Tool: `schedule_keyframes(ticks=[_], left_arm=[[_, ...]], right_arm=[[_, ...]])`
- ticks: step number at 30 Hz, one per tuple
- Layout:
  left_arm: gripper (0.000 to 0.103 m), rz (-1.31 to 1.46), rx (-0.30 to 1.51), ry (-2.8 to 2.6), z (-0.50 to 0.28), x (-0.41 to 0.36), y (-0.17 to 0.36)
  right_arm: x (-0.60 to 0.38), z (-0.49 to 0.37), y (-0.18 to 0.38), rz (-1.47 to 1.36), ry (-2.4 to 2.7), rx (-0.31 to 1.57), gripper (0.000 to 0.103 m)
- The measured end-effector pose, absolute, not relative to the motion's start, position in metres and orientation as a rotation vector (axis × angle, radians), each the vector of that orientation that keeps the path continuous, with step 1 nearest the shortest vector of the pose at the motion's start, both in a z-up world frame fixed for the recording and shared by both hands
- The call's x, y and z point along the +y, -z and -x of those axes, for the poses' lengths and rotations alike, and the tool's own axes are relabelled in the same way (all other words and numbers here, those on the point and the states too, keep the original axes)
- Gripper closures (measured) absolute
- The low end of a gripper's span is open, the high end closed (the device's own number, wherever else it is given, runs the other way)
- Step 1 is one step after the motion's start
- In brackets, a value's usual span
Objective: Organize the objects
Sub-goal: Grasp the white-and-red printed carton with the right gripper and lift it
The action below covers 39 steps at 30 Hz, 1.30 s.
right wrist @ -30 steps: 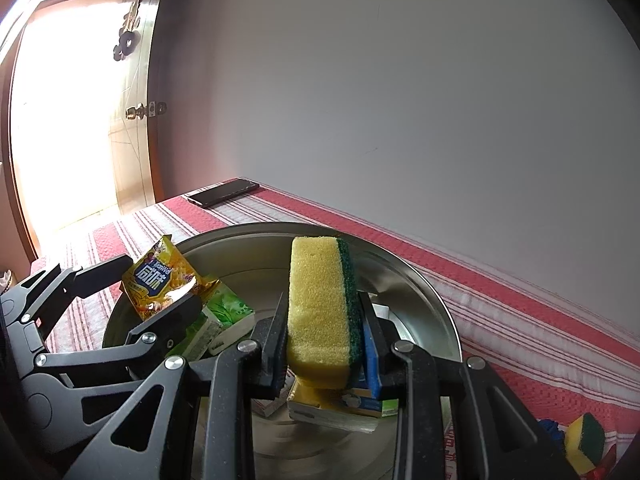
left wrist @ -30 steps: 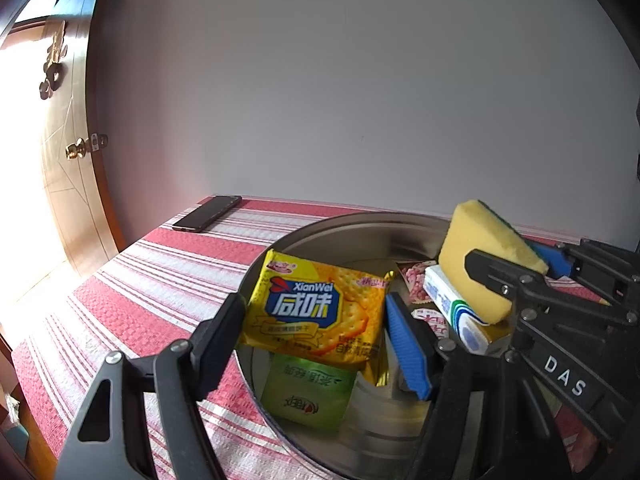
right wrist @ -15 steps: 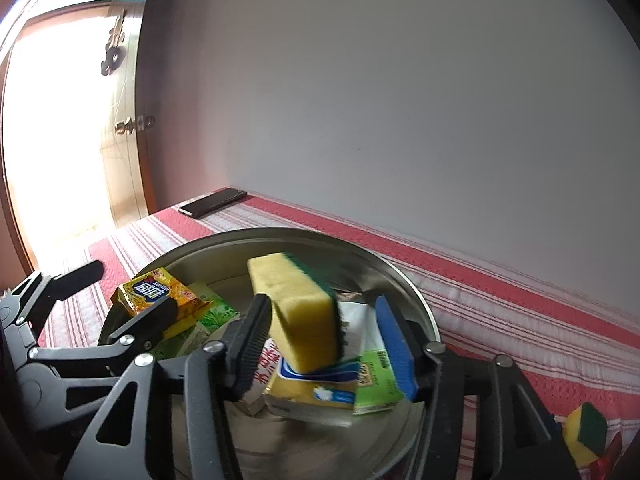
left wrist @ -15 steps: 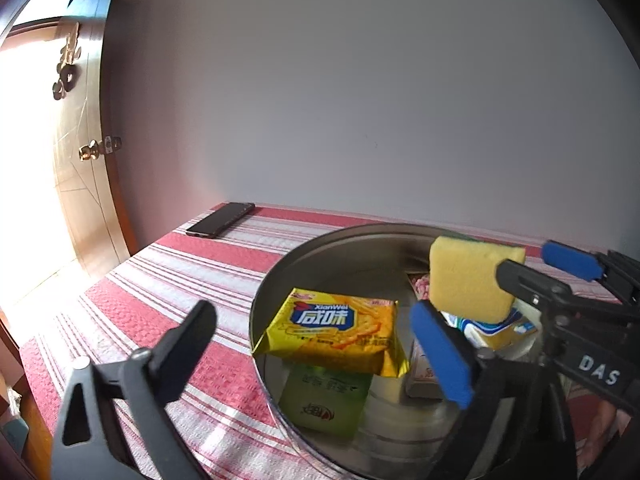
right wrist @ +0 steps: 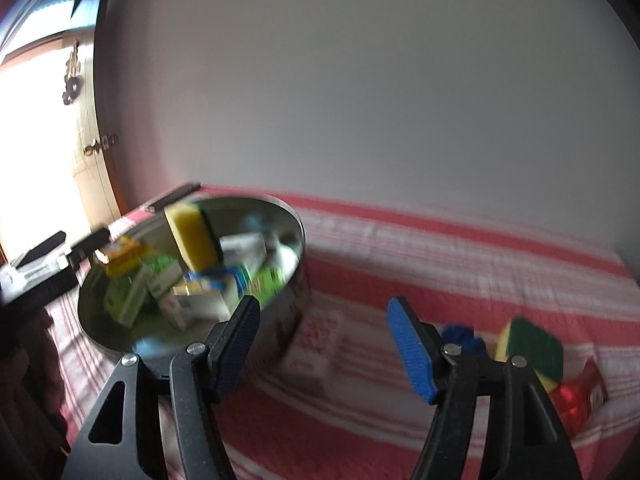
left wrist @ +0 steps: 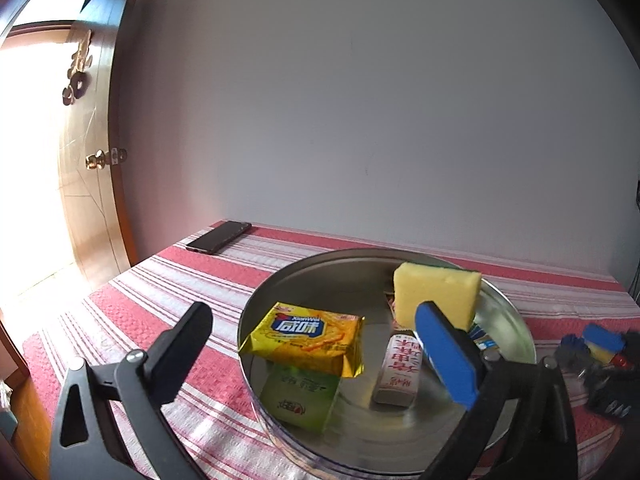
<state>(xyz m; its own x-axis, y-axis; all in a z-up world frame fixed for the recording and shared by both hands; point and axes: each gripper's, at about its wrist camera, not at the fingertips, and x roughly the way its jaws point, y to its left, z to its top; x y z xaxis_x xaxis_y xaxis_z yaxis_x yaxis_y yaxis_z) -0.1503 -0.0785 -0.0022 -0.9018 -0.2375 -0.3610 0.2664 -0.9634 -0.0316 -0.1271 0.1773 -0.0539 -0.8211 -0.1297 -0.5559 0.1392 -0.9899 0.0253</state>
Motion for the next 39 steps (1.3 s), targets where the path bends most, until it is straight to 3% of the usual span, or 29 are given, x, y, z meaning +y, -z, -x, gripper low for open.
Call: schedule_keyframes(ticks=[7,15,19,21,22,31,39], left_arm=[[0.000,-0.521,0.061,2.842,0.150,-0.071,0.002],[0.000,-0.544,0.116,2.818,0.151,-0.083,0.005],[0.000,-0.546,0.113,2.825,0.149,-0.080,0.005],[0.000,-0.546,0.100,2.834,0.148,-0.075,0.005],[0.000,-0.549,0.088,2.840,0.149,-0.072,0.005],[0.000,-0.579,0.039,2.903,0.155,-0.034,0.002],[0.000,-0.635,-0.137,3.071,0.170,0.055,0.002]], right_arm=[[0.172,0.157,0.080,-1.115,2.806,0.061,0.034],[0.172,0.187,0.089,-1.223,2.787,0.046,0.035],[0.175,0.196,0.095,-1.279,2.728,0.006,0.046],[0.172,0.196,0.095,-1.268,2.717,0.025,0.063],[0.171,0.196,0.094,-1.266,2.719,0.039,0.065],[0.190,0.174,0.079,-1.132,2.804,0.029,0.065],[0.268,0.140,0.056,-0.986,3.030,-0.076,0.065]])
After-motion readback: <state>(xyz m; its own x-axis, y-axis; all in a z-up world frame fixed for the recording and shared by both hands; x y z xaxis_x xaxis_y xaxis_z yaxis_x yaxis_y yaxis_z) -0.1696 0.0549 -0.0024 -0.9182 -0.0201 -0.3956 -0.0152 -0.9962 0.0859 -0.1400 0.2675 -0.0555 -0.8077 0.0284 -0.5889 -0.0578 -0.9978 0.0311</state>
